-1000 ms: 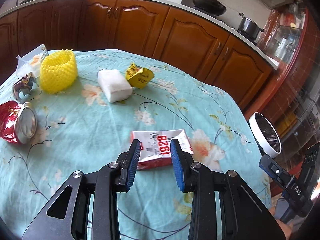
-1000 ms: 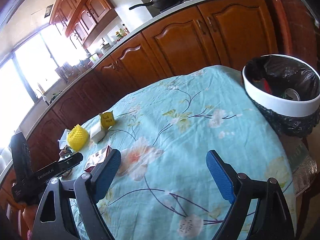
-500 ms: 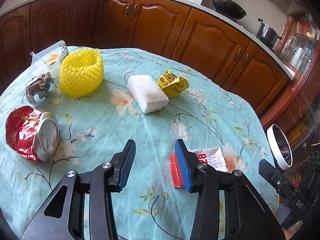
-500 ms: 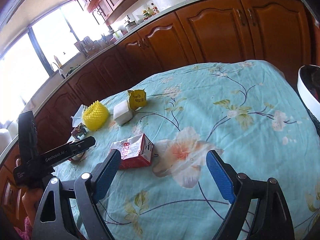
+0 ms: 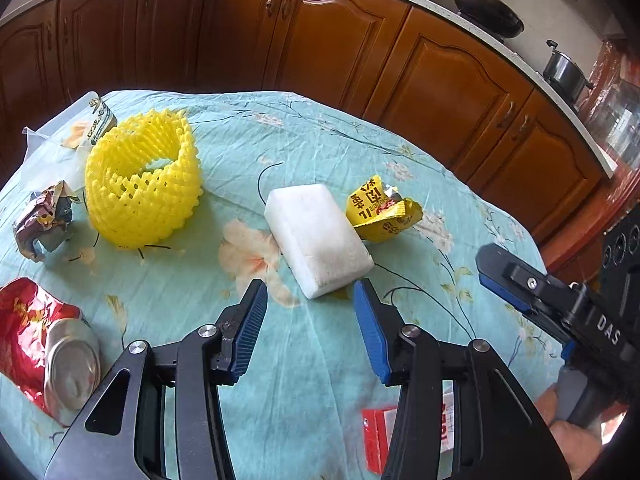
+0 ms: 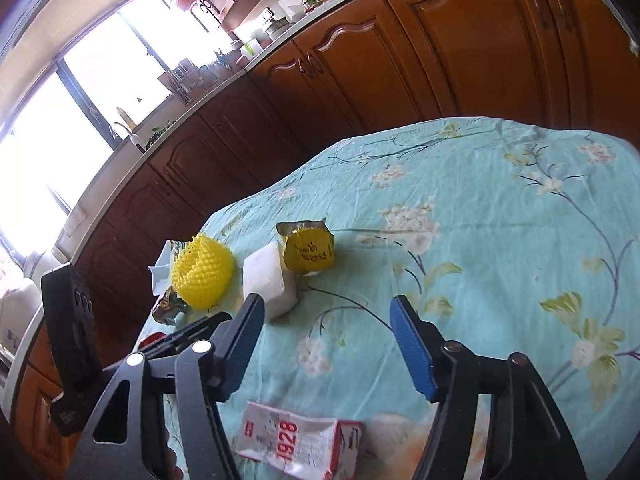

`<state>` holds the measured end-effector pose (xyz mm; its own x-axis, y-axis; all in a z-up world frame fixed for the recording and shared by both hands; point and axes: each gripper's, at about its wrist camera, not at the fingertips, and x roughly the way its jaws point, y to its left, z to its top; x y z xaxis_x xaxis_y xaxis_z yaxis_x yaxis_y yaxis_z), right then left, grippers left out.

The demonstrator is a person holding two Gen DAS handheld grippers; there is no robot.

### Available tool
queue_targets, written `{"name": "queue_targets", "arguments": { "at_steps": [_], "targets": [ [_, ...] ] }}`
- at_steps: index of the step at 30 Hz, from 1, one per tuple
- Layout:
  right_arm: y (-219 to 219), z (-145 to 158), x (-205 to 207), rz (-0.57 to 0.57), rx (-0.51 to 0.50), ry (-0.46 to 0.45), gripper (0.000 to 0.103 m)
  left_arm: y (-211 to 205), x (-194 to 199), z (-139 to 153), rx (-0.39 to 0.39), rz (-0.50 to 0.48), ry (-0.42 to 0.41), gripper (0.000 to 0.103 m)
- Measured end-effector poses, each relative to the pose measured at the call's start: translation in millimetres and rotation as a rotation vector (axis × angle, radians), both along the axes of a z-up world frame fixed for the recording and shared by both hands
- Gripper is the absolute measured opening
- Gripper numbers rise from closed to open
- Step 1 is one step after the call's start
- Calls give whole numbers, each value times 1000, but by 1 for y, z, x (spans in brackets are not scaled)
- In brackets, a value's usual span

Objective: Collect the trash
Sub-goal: 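Grasp the yellow wrapper with the right tool, then grasp the white foam block with the left tool while the right tool holds the wrapper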

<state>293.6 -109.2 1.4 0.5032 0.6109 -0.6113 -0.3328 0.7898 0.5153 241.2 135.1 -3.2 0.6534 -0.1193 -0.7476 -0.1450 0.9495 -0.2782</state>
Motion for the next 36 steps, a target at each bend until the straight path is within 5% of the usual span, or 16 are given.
{"name": "queue_targets", "arguments": {
  "at_steps": [9, 11, 12, 17, 27, 32, 36],
  "targets": [
    [52, -21, 64, 47, -1, 63, 64, -4, 7, -8, -6, -37, 30, 45],
    [54, -25, 72, 54, 11, 91, 51, -9, 9, -7, -1, -49, 32, 48],
    [54, -27, 74, 57, 6, 98, 31, -11, 11, -7, 4, -50, 31, 48],
    [33, -18, 60, 35, -14, 52, 0, -21, 21, -3, 32, -55, 23, 56],
    [-51, -7, 14, -67, -19, 12, 0, -29, 62, -15, 148, -18, 64, 52],
    [-71, -5, -8, -96, -9, 4, 0, -31, 59, -8, 206, -23, 6, 24],
    [-76, -3, -21, -102, 1, -10, 0, -32, 50, 2, 190, -62, -31, 14]
  ]
}}
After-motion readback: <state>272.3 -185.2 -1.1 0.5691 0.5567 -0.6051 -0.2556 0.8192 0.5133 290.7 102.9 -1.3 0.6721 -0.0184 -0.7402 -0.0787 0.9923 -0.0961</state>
